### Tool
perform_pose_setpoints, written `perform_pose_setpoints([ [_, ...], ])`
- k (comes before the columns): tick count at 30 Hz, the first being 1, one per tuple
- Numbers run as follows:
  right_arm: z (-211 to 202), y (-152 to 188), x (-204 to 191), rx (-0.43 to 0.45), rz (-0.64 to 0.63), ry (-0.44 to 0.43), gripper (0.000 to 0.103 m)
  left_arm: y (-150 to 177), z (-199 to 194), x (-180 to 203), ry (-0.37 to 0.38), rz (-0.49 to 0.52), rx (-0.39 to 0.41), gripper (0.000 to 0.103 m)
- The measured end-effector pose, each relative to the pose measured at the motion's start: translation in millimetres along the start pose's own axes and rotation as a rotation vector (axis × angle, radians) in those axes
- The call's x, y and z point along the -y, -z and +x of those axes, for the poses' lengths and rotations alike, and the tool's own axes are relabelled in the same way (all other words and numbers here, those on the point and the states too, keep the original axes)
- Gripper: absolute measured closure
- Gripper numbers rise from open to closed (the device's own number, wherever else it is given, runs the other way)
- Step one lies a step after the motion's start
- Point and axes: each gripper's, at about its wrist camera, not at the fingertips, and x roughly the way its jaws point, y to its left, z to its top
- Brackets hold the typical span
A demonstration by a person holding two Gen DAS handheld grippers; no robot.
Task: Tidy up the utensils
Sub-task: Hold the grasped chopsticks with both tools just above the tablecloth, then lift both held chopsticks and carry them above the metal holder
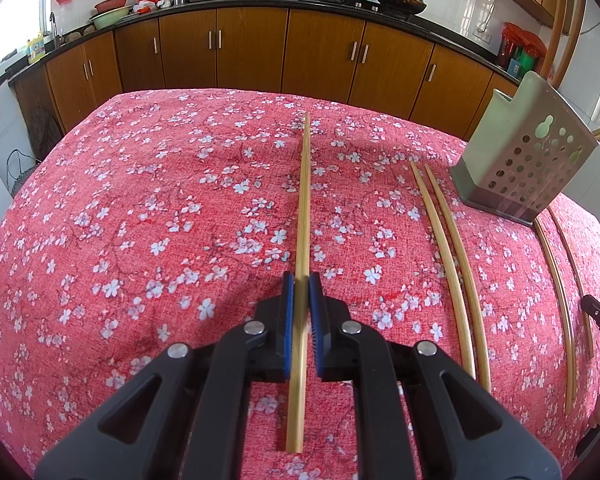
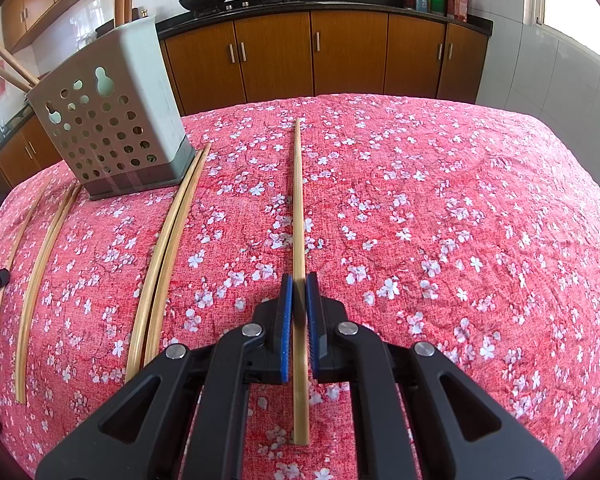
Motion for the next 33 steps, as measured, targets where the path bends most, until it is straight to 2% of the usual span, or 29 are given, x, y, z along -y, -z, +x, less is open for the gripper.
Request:
perform_pose_setpoints([
  [6,-1,0,0,-0.001,-0.007,0.006,0.095,1,-1,0,0.000,0.017,-0.002,0.092],
  [14,-10,11,-3,-0.001,-0.011,-0.009,0.095,22,-17,-2,0.006,0.070,-0.008,0.092],
  [18,-19,9,-6,0.024,-0.046,0.026,0.095,23,-23,5,-0.016,0.108,0.000,0.095],
  [21,-48,-3,-6,0.113,-0.048,0.016,0.095,13,-44,6,-0.001,0.106,0.058,0.095],
  [26,-102,-31,-10,0.288,-0.041,0.003,0.095,-15,-100,11,0.050,0.080,0.221,0.095],
  [28,-115,-39,-9,0.332,-0.035,-0.005,0.095,-27,-122,16,0.078,0.066,0.283,0.095],
  [33,-133,-52,-12,0.395,-0.027,-0.017,0.095,-50,-149,15,0.112,0.063,0.358,0.095],
])
